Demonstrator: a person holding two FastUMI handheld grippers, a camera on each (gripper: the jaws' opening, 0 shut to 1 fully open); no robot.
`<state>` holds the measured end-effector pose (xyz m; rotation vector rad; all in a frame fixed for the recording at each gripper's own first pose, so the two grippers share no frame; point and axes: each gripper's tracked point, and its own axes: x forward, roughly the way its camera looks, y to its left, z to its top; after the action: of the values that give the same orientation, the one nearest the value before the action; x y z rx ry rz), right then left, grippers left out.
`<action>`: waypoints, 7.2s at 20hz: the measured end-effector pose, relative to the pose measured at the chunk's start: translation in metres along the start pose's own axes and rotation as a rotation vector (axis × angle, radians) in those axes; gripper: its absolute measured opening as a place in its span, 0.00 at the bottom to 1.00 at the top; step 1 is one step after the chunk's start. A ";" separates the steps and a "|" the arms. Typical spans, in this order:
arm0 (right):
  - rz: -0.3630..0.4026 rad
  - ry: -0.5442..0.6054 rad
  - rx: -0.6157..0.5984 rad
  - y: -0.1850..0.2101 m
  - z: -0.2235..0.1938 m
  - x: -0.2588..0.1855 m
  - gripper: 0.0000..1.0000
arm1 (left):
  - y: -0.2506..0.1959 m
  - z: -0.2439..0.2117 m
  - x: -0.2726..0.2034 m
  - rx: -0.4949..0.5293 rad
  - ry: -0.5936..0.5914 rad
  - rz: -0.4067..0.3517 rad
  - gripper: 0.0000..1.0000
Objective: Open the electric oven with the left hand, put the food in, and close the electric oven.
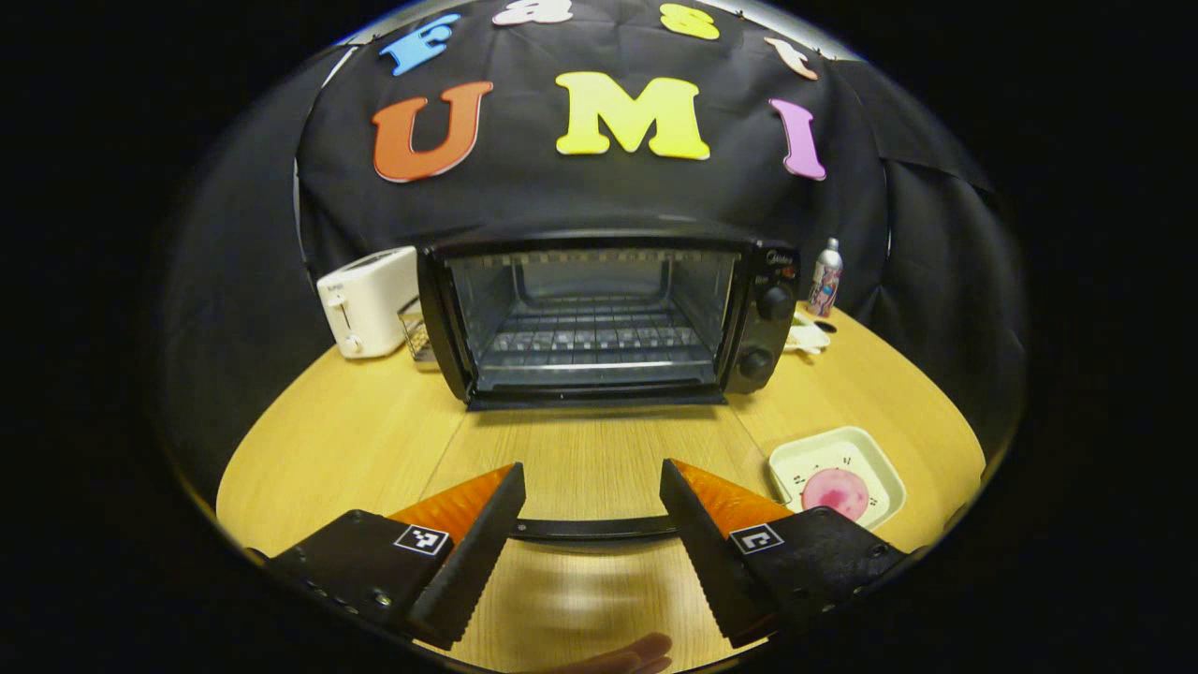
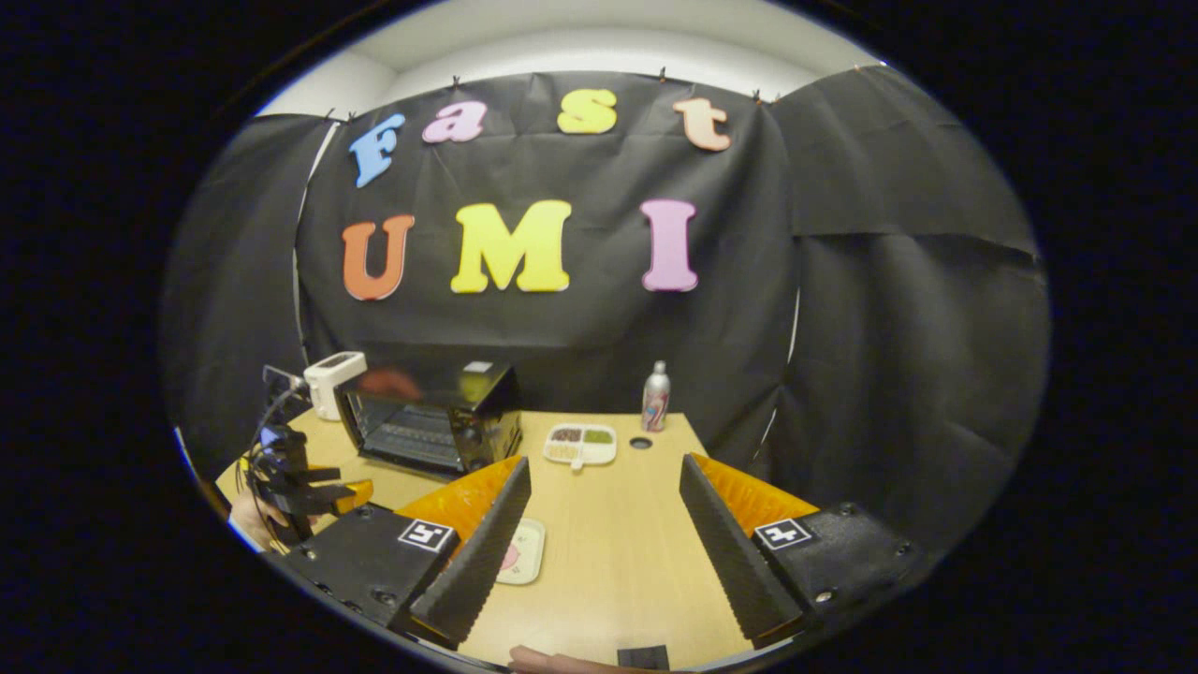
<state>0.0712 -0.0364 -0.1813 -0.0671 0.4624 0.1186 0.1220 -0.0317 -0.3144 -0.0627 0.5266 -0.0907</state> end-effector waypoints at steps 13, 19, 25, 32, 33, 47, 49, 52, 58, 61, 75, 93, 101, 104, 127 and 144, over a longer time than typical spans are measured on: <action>0.180 0.623 0.063 0.052 -0.155 0.128 0.87 | -0.032 0.107 -0.180 0.029 -0.416 -0.023 0.94; 0.166 0.767 0.144 0.059 -0.194 0.169 0.63 | -0.013 0.097 -0.199 0.045 -0.414 0.024 0.94; 0.229 0.911 0.191 0.079 -0.218 0.178 0.43 | 0.016 0.090 -0.215 0.015 -0.413 0.107 0.94; 0.327 0.918 0.377 0.076 -0.218 0.179 0.04 | 0.023 0.071 -0.233 0.000 -0.396 0.100 0.94; 0.334 0.910 0.425 0.076 -0.218 0.178 0.04 | 0.027 0.070 -0.238 -0.001 -0.396 0.104 0.94; 0.355 0.766 0.627 0.030 -0.190 0.123 0.02 | 0.020 0.064 -0.275 0.007 -0.423 0.075 0.94; 0.356 0.739 0.610 0.029 -0.176 0.116 0.02 | 0.018 0.063 -0.275 0.008 -0.421 0.073 0.94; 0.379 0.704 0.595 0.036 -0.151 0.106 0.02 | 0.020 0.060 -0.275 0.002 -0.422 0.066 0.94; 0.409 0.677 0.567 0.083 -0.108 0.100 0.02 | 0.041 0.052 -0.269 0.024 -0.412 0.115 0.94; 0.449 0.680 0.573 0.125 -0.089 0.103 0.04 | 0.053 0.046 -0.266 0.032 -0.406 0.148 0.94; 0.423 0.677 0.763 0.295 -0.077 0.197 0.02 | 0.095 0.046 -0.245 -0.043 -0.413 0.188 0.94; 0.165 0.159 0.996 0.309 -0.067 0.360 0.05 | 0.151 -0.004 -0.167 -0.037 -0.236 0.323 0.95; 0.180 0.069 0.889 0.312 -0.061 0.366 0.12 | 0.147 -0.007 -0.161 -0.019 -0.233 0.312 0.95; 0.184 0.005 0.832 0.311 -0.050 0.361 0.15 | 0.148 -0.006 -0.163 -0.032 -0.244 0.308 0.94; 0.257 -0.300 0.316 0.224 -0.009 0.106 0.95 | 0.126 -0.038 -0.192 -0.130 -0.231 0.243 0.94; 0.118 -0.477 0.181 0.063 0.019 -0.015 0.95 | 0.007 -0.074 -0.053 -0.069 0.057 0.009 0.96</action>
<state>0.0583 0.0263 -0.1605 0.1639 -0.0010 0.2019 0.0396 -0.0223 -0.3522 -0.1251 0.5868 -0.0658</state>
